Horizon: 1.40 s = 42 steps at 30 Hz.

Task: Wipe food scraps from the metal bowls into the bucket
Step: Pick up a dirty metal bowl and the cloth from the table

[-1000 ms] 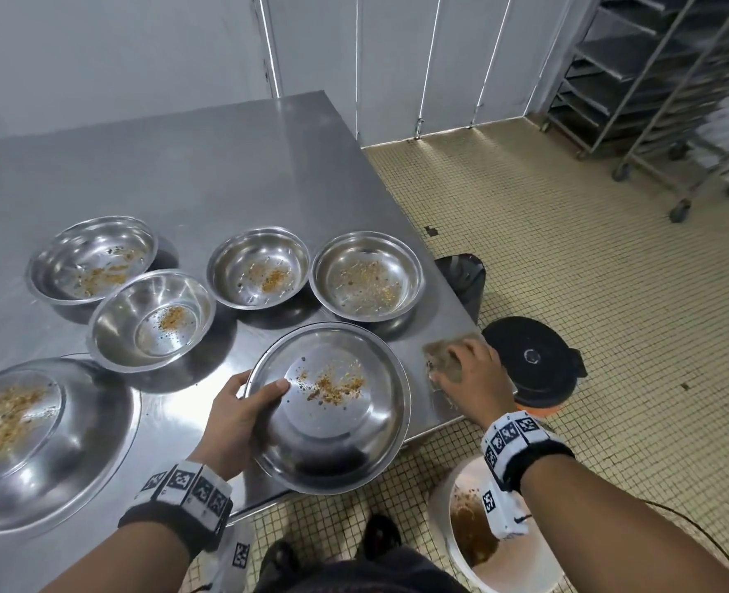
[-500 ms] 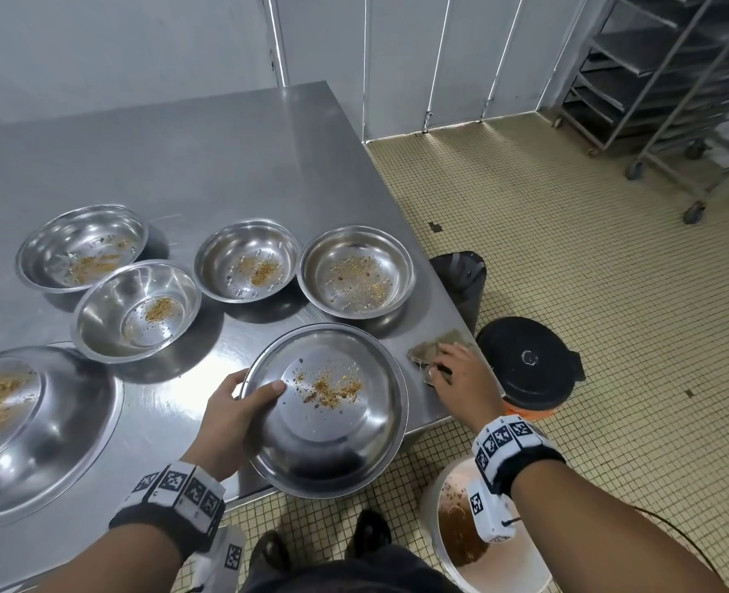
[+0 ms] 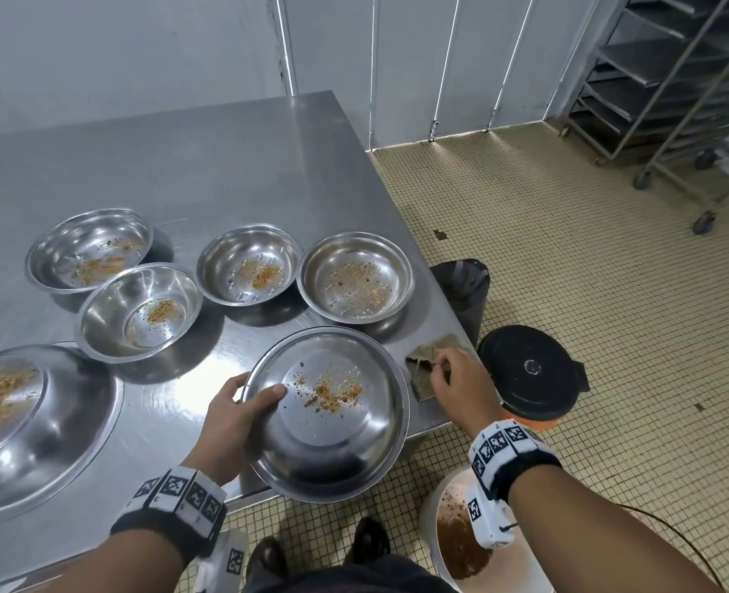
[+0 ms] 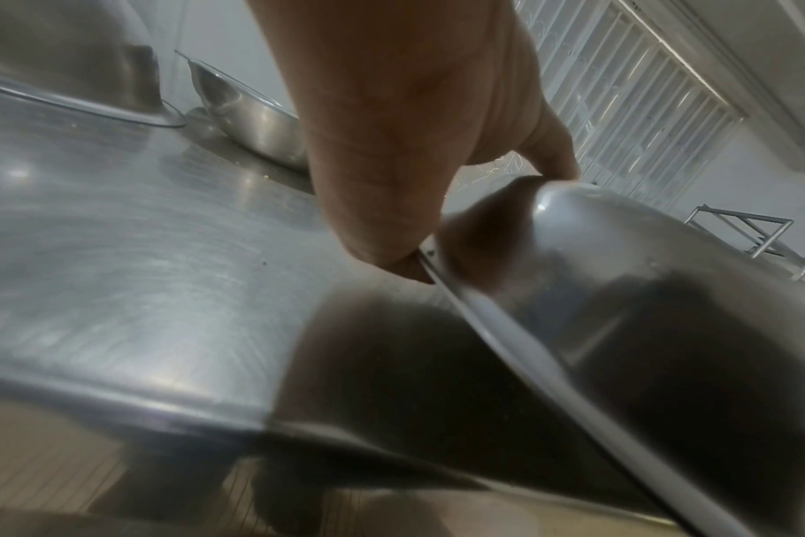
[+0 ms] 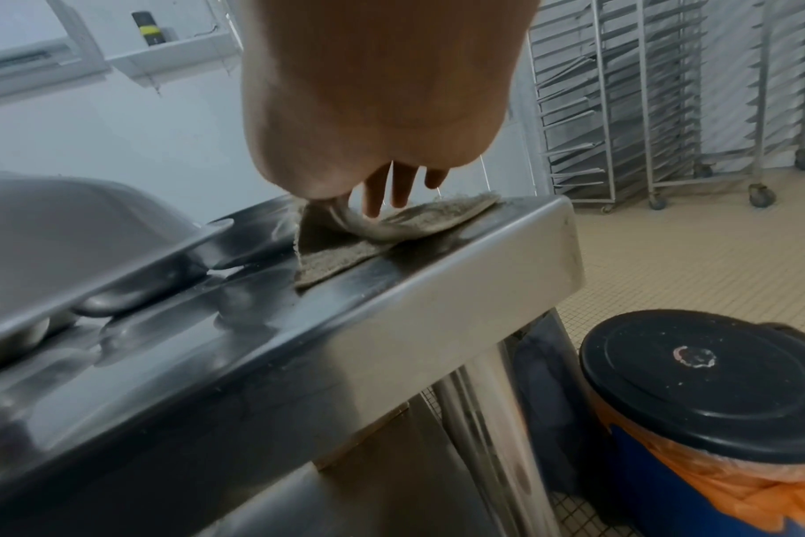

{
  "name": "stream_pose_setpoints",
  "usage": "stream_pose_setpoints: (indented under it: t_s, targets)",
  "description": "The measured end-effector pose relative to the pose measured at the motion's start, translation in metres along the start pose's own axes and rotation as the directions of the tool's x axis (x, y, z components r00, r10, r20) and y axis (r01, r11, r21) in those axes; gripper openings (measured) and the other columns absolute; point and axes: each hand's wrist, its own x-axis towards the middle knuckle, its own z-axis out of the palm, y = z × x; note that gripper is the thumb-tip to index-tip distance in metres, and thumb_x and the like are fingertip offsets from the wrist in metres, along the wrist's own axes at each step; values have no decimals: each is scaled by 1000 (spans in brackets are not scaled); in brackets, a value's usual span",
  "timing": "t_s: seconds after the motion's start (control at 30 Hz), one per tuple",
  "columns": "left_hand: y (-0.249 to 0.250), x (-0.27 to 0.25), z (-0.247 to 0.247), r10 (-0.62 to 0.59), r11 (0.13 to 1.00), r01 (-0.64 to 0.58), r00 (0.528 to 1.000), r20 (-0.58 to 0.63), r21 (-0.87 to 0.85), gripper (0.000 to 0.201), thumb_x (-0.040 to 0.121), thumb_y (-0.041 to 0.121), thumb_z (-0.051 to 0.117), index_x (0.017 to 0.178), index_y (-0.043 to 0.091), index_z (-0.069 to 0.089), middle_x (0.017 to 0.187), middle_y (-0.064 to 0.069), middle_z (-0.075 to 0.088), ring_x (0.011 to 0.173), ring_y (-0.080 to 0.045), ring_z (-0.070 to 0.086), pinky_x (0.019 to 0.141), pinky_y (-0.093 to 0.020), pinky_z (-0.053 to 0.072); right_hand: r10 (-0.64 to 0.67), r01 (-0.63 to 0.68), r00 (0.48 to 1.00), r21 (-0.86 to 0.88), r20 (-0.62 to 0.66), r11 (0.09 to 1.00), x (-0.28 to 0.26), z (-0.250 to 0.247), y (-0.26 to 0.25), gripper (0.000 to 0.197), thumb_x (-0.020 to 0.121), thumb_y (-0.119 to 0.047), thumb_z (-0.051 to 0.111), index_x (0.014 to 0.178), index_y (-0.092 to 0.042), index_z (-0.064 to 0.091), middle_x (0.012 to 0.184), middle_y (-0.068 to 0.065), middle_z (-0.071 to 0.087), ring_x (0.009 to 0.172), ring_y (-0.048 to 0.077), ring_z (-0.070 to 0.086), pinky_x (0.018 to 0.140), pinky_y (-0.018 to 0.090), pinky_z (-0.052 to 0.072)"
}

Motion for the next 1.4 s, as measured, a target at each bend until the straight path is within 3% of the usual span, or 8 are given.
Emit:
stream_pose_setpoints:
  t_s: [0.13, 0.43, 0.63, 0.73, 0.83, 0.97, 1.27, 1.4]
  targets:
    - [0, -2, -3, 5, 1000, -6, 1000, -12, -14, 60, 79, 16, 84, 132, 9, 56, 110, -23, 71, 76, -30, 78, 58, -31, 60, 35, -35, 999, 31, -27, 999, 6, -1, -5, 7, 100, -22, 50, 94, -24, 46, 83, -3, 57, 73, 17, 59, 63, 37, 56]
    - [1, -7, -5, 19, 999, -20, 999, -25, -27, 57, 79, 16, 84, 130, 10, 58, 105, -23, 74, 79, -34, 77, 60, -33, 61, -9, 23, 990, -101, 139, 995, 13, 2, -6, 48, 101, -19, 48, 148, -27, 45, 140, 1, 50, 123, 19, 51, 103, 41, 50]
    - [0, -10, -7, 15, 1000, -16, 999, -30, -26, 53, 82, 14, 83, 128, 10, 59, 102, -22, 75, 79, -34, 77, 60, -31, 61, 16, 96, 950, -337, 313, 936, 36, -9, -8, 35, 106, -29, 45, 140, -34, 50, 169, 8, 4, 156, 29, 0, 124, 55, 8]
    - [-1, -12, -10, 19, 1000, -19, 999, -30, -15, 59, 81, 16, 83, 134, 9, 56, 107, -22, 74, 81, -32, 78, 61, -30, 61, -19, 135, 950, -354, 312, 926, 41, -11, -8, 9, 103, -29, 46, 108, -28, 53, 139, 1, 51, 143, 23, 34, 125, 57, 9]
    - [-1, -14, -10, 19, 1000, -19, 999, -27, -18, 59, 82, 15, 82, 135, 9, 56, 108, -22, 73, 80, -30, 78, 60, -29, 60, -32, 114, 966, -312, 258, 943, 40, -19, -16, 7, 101, -25, 45, 93, -25, 45, 85, -9, 61, 90, 18, 57, 122, 54, 17]
    - [-3, -15, -7, -6, 998, 6, 1000, -6, -64, 53, 83, 9, 80, 131, 6, 58, 105, -24, 74, 76, -32, 77, 59, -32, 61, 54, -42, 967, -52, 251, 998, 33, -29, -20, 10, 103, -22, 49, 111, -20, 53, 99, 1, 65, 94, 25, 59, 88, 41, 50]
    - [-11, -15, 2, -2, 1000, 0, 994, 109, 19, 62, 77, 17, 86, 131, 6, 58, 107, -25, 72, 74, -32, 77, 59, -34, 60, 312, -346, 938, 326, 152, 880, -14, -44, -17, 29, 104, -43, 51, 102, -15, 58, 98, 2, 65, 93, 21, 62, 87, 47, 53]
    - [-9, -15, 6, 6, 997, -22, 978, 210, 73, 76, 64, 28, 97, 129, 12, 60, 105, -22, 76, 89, -41, 76, 79, -52, 63, 386, -368, 922, 378, 31, 850, -54, -60, -26, 40, 104, -54, 43, 101, -15, 54, 95, 3, 63, 88, 17, 61, 73, 39, 49]
